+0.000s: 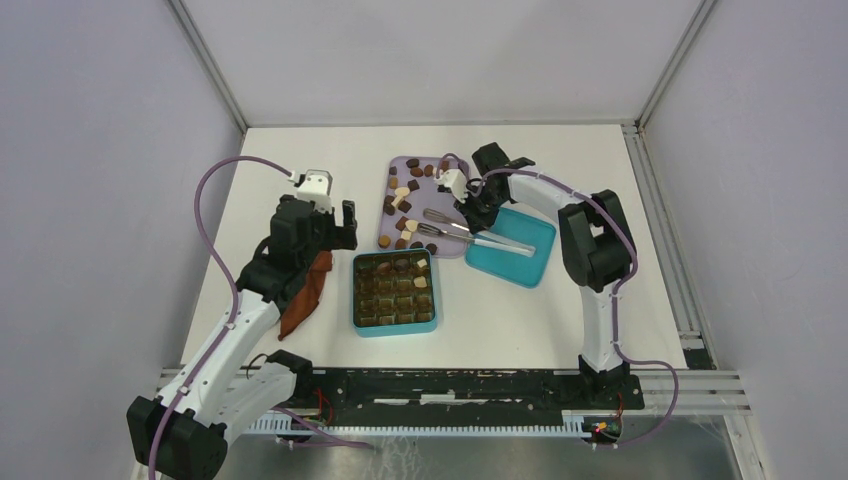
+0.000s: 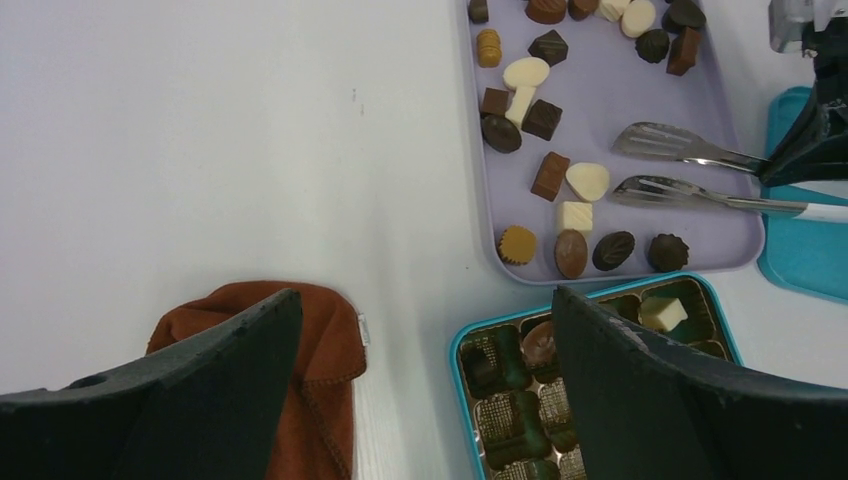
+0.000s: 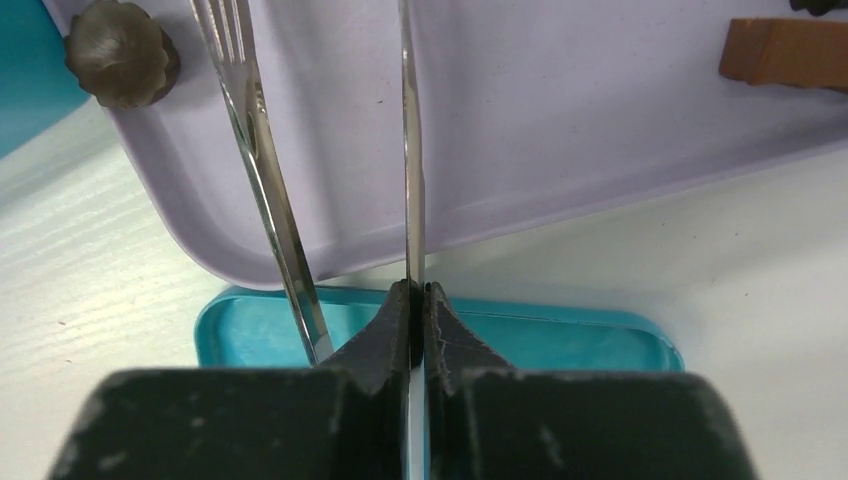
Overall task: Pack the chocolate
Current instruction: Pick up the clamp at the center of the board.
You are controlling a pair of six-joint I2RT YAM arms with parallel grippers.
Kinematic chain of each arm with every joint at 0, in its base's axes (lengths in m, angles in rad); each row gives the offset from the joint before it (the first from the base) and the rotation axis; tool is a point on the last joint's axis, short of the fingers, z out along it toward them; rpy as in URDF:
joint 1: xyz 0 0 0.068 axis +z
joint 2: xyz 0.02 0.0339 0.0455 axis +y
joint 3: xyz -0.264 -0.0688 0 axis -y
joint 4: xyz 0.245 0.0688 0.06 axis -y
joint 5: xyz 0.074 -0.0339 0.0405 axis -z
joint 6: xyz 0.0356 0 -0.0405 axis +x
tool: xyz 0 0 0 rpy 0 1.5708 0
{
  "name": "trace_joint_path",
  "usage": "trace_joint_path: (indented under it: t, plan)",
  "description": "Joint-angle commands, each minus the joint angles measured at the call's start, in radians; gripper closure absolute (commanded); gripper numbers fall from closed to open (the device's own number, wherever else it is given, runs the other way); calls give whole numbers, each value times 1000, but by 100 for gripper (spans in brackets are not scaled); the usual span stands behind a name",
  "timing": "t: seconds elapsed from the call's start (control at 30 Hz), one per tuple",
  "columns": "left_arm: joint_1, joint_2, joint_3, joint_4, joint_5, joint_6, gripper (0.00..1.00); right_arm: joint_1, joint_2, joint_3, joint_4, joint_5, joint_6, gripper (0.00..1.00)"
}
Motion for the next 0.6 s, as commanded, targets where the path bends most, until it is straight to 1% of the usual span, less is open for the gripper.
trace_joint_path:
  t: [0.0, 0.07, 0.13, 0.2, 0.3, 0.37, 0.4, 0.43, 0.5, 0.53, 0.57]
  plan:
    - [6, -6, 16, 39, 69, 31, 1, 2, -48, -5, 12, 7, -10, 100]
    - [5, -17, 16, 44, 97, 18, 2, -6, -92, -18, 14, -11, -10, 100]
    - [6, -30, 23, 54, 156, -9, 2, -24, -148, -30, 13, -40, -5, 100]
    - [6, -37, 47, 61, 256, -57, 4, -46, -215, -46, 11, -79, 7, 100]
    - [6, -44, 75, 118, 473, -171, 7, -84, -322, -86, 16, -186, 32, 100]
    - [4, -57, 42, 260, 637, -322, 10, -106, -390, -126, 30, -281, 64, 100]
    - [1, -66, -21, 391, 717, -421, 11, -115, -424, -151, 40, -332, 90, 100]
    - [-6, -74, -61, 541, 767, -535, 12, -124, -455, -170, 51, -397, 114, 100]
    - [-55, -89, -165, 775, 776, -697, 12, -133, -516, -207, 79, -498, 161, 100]
    - [-89, -90, -182, 841, 752, -727, 12, -139, -548, -230, 105, -550, 196, 100]
    - [-135, -86, -183, 870, 716, -728, 12, -145, -573, -245, 142, -592, 244, 100]
